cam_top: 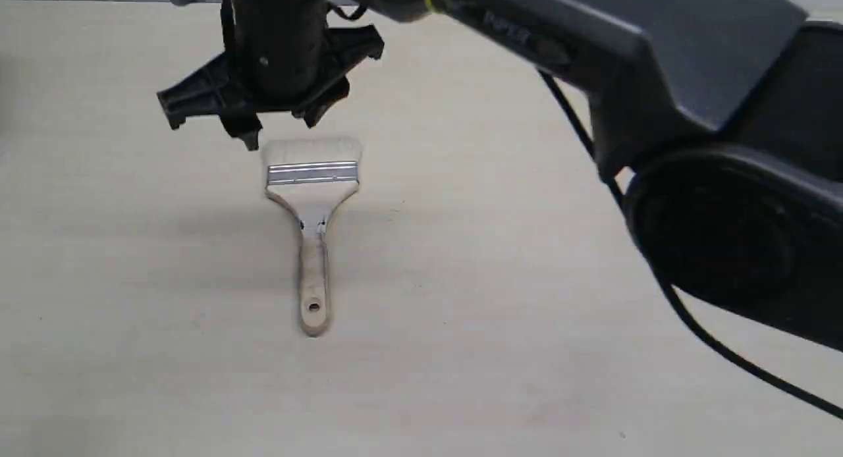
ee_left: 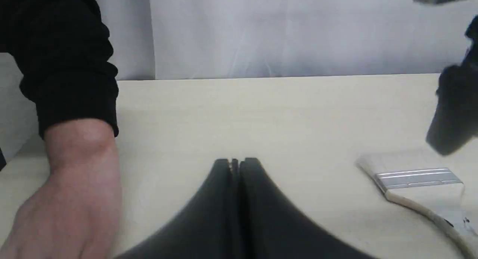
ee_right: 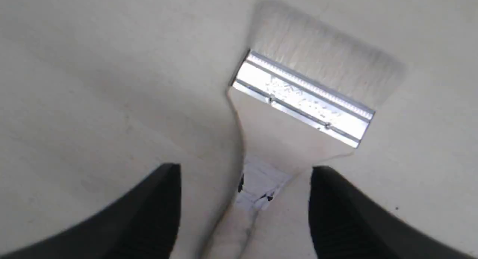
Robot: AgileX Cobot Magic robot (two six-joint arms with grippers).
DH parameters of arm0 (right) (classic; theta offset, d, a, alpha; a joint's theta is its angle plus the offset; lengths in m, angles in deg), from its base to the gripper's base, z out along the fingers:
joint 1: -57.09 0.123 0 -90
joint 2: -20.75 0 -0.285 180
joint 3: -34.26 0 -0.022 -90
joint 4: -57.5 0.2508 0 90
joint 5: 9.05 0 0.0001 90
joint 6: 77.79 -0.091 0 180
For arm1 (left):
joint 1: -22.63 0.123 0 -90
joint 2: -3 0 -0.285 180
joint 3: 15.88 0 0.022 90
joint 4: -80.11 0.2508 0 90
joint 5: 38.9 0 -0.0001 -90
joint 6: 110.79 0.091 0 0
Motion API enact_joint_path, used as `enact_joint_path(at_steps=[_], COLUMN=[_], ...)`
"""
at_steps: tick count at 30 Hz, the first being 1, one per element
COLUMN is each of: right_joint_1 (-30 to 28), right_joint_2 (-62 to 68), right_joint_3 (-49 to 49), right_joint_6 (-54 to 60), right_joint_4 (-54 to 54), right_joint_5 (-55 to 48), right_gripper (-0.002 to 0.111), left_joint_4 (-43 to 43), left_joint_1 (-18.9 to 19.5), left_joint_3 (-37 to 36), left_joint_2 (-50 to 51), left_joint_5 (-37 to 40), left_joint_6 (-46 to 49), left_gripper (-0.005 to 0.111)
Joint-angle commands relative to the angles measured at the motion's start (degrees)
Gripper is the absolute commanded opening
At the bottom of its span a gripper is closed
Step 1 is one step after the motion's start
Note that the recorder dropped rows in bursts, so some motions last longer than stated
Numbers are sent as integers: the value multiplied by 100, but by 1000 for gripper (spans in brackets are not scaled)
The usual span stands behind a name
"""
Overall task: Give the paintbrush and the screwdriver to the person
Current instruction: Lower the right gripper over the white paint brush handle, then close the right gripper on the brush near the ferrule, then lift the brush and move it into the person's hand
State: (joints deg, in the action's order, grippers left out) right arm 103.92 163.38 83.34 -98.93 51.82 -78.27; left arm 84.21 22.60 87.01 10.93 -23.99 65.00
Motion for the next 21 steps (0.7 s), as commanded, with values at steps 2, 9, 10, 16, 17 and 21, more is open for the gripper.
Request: enact_joint_path(at_steps=[2,9,10,16,17,21], right_joint_1=[-10,-10,-10,-10,-20,-20], right_joint_2=[401,820,820,820,820,820], right_joint_3=[-8,-8,-20,-400,-478,-617], right_joint_6=[-232,-262,-272,-366,-366,-514], right_joint_4=[53,348,311,473,402,38], right_joint_5=[-75,-75,-75,-75,-75,-75], right_gripper=[53,51,51,51,51,51], left_joint_4=[-27,-27,-27,-27,-15,-15], left_joint_1=[-27,-27,-27,-27,-27,-27], left_joint_3=[-12,-12,-12,-12,-12,-12], left_joint_2=[-14,-14,-14,-14,-14,-14], left_joint_5=[-58,-58,-58,-58,-68,-68], left_joint_6=[-12,-12,-12,-12,-12,-12], left_gripper=[0,0,0,0,0,0])
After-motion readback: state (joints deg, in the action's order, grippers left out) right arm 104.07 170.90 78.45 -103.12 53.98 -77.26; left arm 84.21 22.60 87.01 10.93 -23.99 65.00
